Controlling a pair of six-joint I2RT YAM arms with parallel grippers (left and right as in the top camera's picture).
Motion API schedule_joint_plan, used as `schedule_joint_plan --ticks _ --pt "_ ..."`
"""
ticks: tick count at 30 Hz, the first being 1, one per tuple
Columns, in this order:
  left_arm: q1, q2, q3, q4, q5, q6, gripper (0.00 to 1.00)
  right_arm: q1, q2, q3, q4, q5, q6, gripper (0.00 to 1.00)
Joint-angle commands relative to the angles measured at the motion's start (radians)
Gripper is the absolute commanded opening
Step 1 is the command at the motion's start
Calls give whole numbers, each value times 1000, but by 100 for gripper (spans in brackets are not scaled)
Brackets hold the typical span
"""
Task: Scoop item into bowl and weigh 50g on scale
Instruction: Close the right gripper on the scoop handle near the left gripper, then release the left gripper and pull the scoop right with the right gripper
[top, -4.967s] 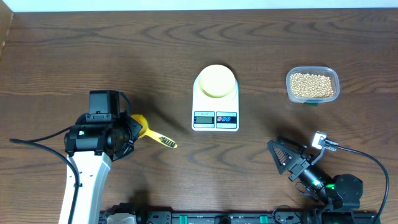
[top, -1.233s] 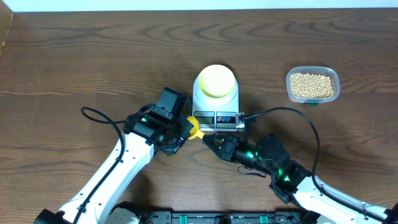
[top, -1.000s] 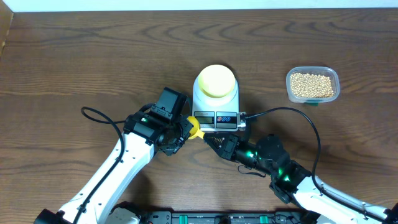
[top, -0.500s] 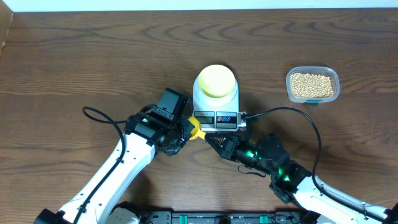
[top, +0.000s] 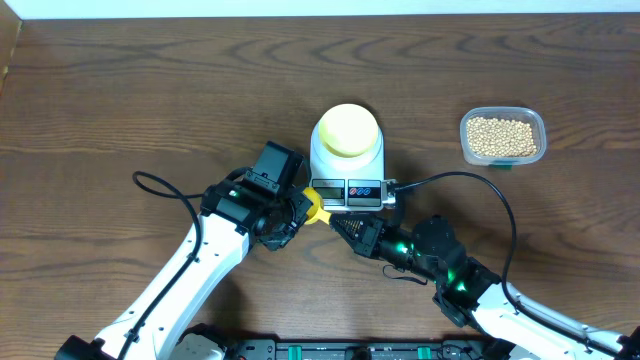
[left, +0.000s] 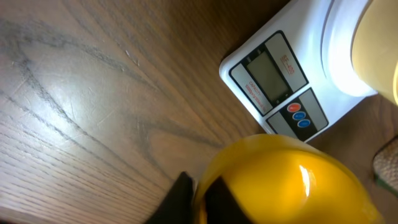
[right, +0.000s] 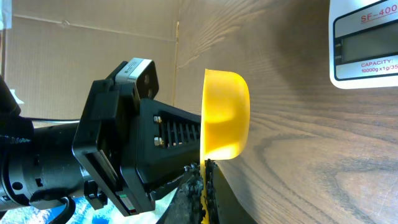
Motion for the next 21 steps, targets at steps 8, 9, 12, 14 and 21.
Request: schedule_joint_plan --ticks 8,9,12,14,21 --pt "3 -1 7 -2 -3 3 52 8 1 11 -60 -7 -176 1" --pt "16 -1 7 -2 -6 20 54 7 1 11 -69 -11 -204 1" --pt "58 -4 7 -8 -5 55 60 1 0 11 -77 -35 -267 1" --pt "79 -14 7 -22 -5 55 64 -18 0 11 -117 -36 -277 1" --pt "123 -81 7 -29 -7 134 69 -149 -2 11 -330 -124 -338 1"
